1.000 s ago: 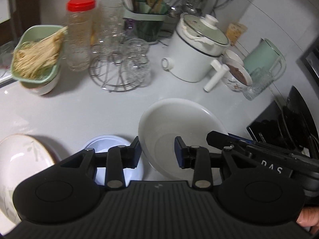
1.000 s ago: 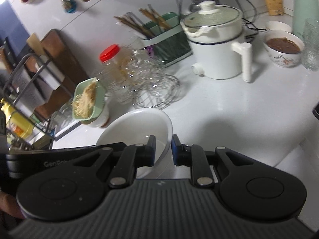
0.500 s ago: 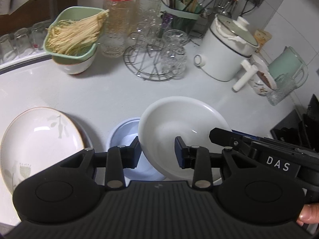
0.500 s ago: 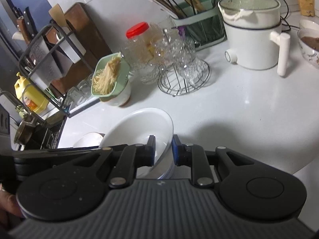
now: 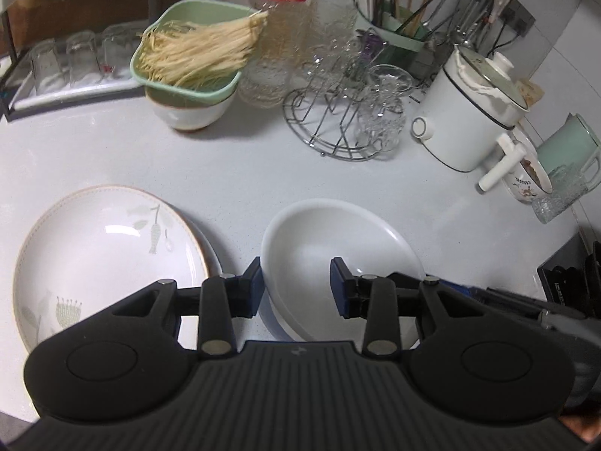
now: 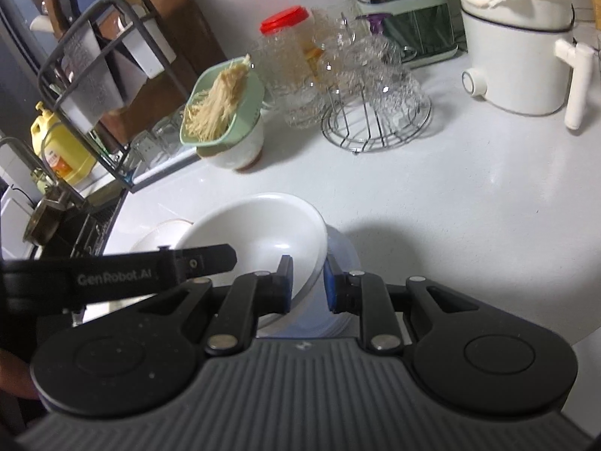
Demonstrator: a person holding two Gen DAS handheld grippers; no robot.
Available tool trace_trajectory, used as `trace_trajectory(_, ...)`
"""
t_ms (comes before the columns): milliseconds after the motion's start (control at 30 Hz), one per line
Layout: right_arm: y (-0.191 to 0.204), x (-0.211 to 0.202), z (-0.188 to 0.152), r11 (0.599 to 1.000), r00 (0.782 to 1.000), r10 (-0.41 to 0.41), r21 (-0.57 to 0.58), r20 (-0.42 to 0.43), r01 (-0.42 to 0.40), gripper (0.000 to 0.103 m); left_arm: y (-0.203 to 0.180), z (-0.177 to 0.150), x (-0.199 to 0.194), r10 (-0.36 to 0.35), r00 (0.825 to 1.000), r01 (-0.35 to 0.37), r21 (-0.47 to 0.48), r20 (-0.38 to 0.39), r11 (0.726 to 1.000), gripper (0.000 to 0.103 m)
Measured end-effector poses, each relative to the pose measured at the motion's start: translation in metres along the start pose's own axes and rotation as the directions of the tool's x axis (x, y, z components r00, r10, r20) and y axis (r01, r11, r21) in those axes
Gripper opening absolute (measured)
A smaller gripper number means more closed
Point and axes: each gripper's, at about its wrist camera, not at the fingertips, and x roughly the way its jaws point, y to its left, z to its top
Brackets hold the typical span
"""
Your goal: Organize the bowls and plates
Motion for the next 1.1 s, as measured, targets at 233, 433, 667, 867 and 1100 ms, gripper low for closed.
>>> trace_trajectory(233, 0.005, 0.011, -0.006, 0.995, 0.998, -0.05, -0.087, 0.029, 0.053, 0.022, 0.01, 0.0, 0.016, -0.035, 0.999, 0.033, -0.048, -0.022, 0.998, 0.042)
trace_trajectory(433, 0.008, 0.013, -0.004, 0.996, 0.999, -0.039, -0.084, 0.01, 0.04, 0.022, 0.014, 0.002, 0.016, -0.038, 0.998, 0.036, -0.061, -0.04, 0.997, 0.059)
trace_trajectory(667, 0.012, 0.012, 0.003, 0.992, 0.998, -0.04, -0.116, 0.039, 0.044, 0.033, 0.021, 0.007, 0.01, -0.011, 1.0, 0.01, -0.056, -0.015, 0.998, 0.071)
trace_trajectory(867, -0.004, 0.02, 0.006, 0.998, 0.997, -0.057, -0.02, 0.043, 0.058, 0.048, 0.028, 0.004, 0.009, -0.008, 1.0, 0.008, -0.045, -0.011, 0.999, 0.071)
trace_trajectory(1100, -0.021, 0.046, -0.003, 0.99, 0.998, -0.052, 0.134, -0.023, 0.055, 0.048, 0.028, -0.007, 0.009, -0.042, 0.999, 0.041, -0.013, -0.014, 0.999, 0.071)
